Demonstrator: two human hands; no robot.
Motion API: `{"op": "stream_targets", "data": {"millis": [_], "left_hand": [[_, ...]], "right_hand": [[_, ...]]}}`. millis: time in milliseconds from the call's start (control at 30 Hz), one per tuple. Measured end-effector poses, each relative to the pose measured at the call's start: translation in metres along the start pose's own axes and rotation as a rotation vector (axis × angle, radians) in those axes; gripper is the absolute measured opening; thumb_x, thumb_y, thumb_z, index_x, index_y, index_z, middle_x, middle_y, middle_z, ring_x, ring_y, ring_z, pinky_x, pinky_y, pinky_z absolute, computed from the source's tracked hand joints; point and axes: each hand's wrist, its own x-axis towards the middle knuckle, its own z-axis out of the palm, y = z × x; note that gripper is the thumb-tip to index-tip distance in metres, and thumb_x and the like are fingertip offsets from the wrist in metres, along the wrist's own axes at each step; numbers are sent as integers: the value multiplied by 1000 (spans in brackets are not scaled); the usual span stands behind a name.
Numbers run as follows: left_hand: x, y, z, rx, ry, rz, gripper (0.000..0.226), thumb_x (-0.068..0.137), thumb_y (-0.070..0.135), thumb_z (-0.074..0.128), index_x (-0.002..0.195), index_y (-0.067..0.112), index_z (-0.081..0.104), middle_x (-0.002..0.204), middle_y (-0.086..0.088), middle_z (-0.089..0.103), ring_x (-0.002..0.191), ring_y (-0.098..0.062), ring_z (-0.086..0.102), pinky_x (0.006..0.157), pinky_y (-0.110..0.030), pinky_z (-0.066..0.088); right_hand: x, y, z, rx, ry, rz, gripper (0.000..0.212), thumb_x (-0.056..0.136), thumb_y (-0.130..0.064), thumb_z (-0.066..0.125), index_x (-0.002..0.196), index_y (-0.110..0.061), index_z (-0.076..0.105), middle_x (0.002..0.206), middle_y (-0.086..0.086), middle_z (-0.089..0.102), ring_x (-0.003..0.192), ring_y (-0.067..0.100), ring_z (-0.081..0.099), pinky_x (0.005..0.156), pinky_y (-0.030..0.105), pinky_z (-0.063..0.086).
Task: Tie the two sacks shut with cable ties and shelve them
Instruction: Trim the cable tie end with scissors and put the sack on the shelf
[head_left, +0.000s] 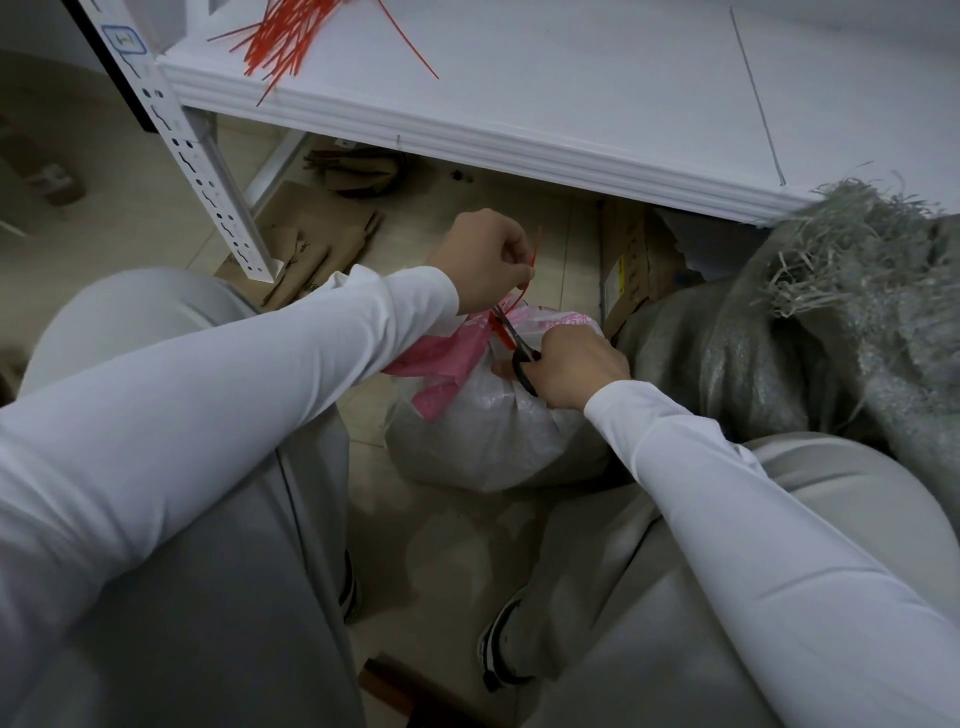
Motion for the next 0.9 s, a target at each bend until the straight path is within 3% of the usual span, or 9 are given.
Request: {"op": "stream_targets", "data": {"millis": [133, 200, 333, 500, 733, 900], "left_hand": [[-2, 2, -2, -19, 2, 17, 4, 83, 14, 67, 81, 13, 70, 71, 7, 60, 69, -7, 56, 62, -13, 40], [-4, 3, -1, 1, -16, 32, 5, 84, 15, 67, 83, 11, 71, 76, 5, 62, 70, -7, 57, 58, -10, 38], [-5, 1, 1, 15, -26, 46, 5, 84, 16, 67, 83, 12, 71, 79, 3, 64, 70, -7, 57, 60, -13, 40], [0, -3, -1, 3, 18, 18, 4, 82, 14, 68, 79, 12, 70, 76, 2, 63, 74, -12, 61, 71, -22, 47], [4, -7, 4, 8, 41, -25, 9, 82, 15, 67, 74, 19, 66, 81, -1, 71, 78, -15, 67, 80, -34, 56], [5, -7, 3, -1, 55, -62, 10, 81, 16, 67, 72, 20, 67, 81, -1, 71, 80, -17, 66, 81, -36, 56]], "right_hand": [[1, 3, 1, -13, 21, -8, 41, 92, -52, 56, 102, -14, 65, 80, 0, 58, 74, 17, 55, 60, 24, 40], [2, 2, 1, -27, -7, -5, 44, 91, -54, 56, 107, -15, 63, 90, 2, 62, 78, 18, 56, 66, 26, 42], [0, -1, -1, -73, -44, -5, 37, 97, -45, 51, 105, -11, 63, 92, 4, 60, 84, 20, 56, 71, 28, 41], [-1, -6, -4, -33, -66, -10, 35, 100, -38, 47, 112, -9, 63, 111, 9, 65, 103, 24, 60, 78, 28, 40], [-1, -7, 0, -34, -32, 5, 38, 100, -43, 48, 109, -10, 65, 107, 7, 67, 100, 23, 62, 79, 28, 41], [-2, -6, -4, -66, -41, 13, 17, 97, -26, 53, 93, -12, 62, 89, 5, 59, 84, 21, 55, 75, 28, 42]]}}
